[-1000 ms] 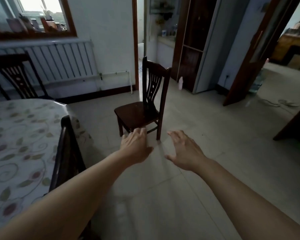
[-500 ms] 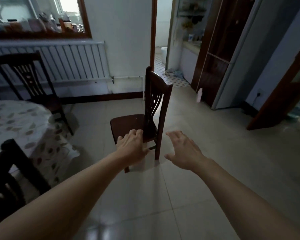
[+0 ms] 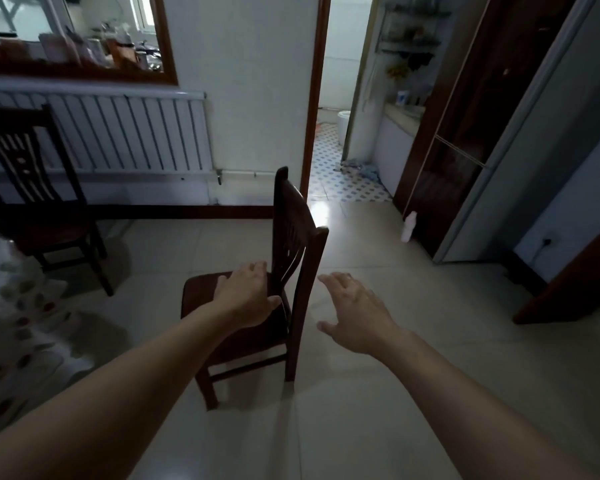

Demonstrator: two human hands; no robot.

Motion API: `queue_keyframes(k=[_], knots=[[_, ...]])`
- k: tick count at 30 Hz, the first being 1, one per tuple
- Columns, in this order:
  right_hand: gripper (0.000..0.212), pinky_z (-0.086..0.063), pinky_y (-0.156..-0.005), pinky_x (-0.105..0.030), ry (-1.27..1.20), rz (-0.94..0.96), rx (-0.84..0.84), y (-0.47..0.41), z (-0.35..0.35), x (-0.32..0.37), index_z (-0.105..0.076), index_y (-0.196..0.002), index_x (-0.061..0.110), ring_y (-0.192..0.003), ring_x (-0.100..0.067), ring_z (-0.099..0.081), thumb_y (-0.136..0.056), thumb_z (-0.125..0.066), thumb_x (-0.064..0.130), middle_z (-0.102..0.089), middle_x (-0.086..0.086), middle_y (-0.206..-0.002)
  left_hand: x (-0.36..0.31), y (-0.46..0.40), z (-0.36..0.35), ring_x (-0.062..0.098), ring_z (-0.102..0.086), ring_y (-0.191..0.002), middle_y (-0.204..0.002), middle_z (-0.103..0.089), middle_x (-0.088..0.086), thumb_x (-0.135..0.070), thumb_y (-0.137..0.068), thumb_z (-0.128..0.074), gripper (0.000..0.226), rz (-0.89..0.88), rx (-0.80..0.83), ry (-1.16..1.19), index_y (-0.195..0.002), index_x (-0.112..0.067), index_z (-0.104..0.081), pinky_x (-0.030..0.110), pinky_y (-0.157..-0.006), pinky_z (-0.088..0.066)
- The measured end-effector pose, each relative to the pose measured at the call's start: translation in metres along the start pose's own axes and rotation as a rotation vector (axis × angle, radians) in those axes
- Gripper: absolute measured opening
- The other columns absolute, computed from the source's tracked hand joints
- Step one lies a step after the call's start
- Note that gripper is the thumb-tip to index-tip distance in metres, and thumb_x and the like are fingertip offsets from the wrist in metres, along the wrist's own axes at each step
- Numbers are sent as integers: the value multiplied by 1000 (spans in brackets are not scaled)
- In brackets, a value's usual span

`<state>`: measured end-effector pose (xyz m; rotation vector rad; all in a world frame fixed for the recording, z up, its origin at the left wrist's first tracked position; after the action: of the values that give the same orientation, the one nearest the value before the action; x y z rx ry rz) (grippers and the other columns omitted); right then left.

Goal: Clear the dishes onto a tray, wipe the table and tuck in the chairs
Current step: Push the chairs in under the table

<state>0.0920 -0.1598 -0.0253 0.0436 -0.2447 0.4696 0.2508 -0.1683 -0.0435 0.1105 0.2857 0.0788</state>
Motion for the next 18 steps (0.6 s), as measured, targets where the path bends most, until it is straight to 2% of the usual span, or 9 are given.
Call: queue_keyframes(k=[6,10,18], knots=[[77,-29,-109,-35,-23,91,16,-92,16,-75,-25,-145,22,-134,-22,-34,-82,-68,36,-32,-1,-148,-38,-97,1,27,-40,-130,-144,-38,10,-44,-89,-53,64,62,-44,-14,-140,-12,-29,41,-103,-36],[73,-30,-109,-36,-40,215,47,-158,23,-124,-28,-143,21,-134,-23,-35,-83,-67,35,-32,-3,-148,-58,-155,-7,26,-37,-132,-147,-35,9,-42,-92,-48,64,205,-72,29,-144,-12,-24,43,-107,-33],[76,-32,-108,-37,-23,442,153,-263,28,-186,-24,-145,21,-132,-23,-37,-83,-66,36,-34,-3,-147,-92,-223,-9,26,-41,-127,-140,-42,9,-45,-91,-46,57,486,-138,115,-137,-13,-33,43,-104,-30]])
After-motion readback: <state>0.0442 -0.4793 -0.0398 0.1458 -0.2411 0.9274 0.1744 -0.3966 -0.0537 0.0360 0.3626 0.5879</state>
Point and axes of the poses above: each hand's wrist, its own y-axis away from the middle knuckle, its own z-axis out of the back of the hand, x = y × z, the point moved 9 cm from there along -y, towards the middle knuckle
